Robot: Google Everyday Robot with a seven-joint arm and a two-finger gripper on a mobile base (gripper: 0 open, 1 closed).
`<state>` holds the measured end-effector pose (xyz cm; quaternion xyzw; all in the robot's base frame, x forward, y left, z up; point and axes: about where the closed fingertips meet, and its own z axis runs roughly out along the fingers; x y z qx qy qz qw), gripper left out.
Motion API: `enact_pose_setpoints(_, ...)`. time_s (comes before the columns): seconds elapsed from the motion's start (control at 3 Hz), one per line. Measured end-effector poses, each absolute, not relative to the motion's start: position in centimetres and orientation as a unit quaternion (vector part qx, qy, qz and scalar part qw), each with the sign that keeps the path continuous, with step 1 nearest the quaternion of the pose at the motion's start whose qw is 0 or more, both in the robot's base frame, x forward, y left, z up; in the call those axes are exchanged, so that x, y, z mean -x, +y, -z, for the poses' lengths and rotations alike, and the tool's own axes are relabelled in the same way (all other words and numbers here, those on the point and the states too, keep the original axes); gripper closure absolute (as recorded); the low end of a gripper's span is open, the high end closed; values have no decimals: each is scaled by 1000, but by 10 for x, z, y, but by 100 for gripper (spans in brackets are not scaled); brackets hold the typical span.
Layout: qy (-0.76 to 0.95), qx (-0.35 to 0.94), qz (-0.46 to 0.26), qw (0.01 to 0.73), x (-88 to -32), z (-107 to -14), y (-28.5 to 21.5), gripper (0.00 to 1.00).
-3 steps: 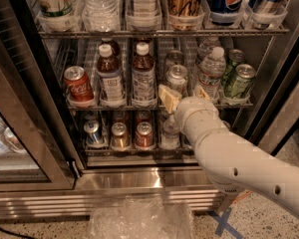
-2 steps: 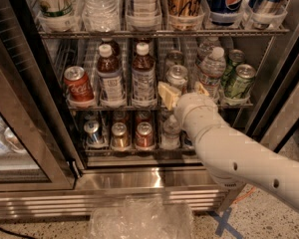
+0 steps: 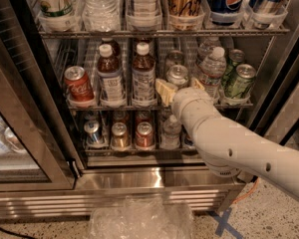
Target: Pick 7up can from middle shelf of fridge
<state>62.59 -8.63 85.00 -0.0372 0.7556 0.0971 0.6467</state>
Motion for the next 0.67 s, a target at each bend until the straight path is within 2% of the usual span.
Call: enact_pose_setpoints(0.67,752,33,-82,654,-644,-852,-88,28)
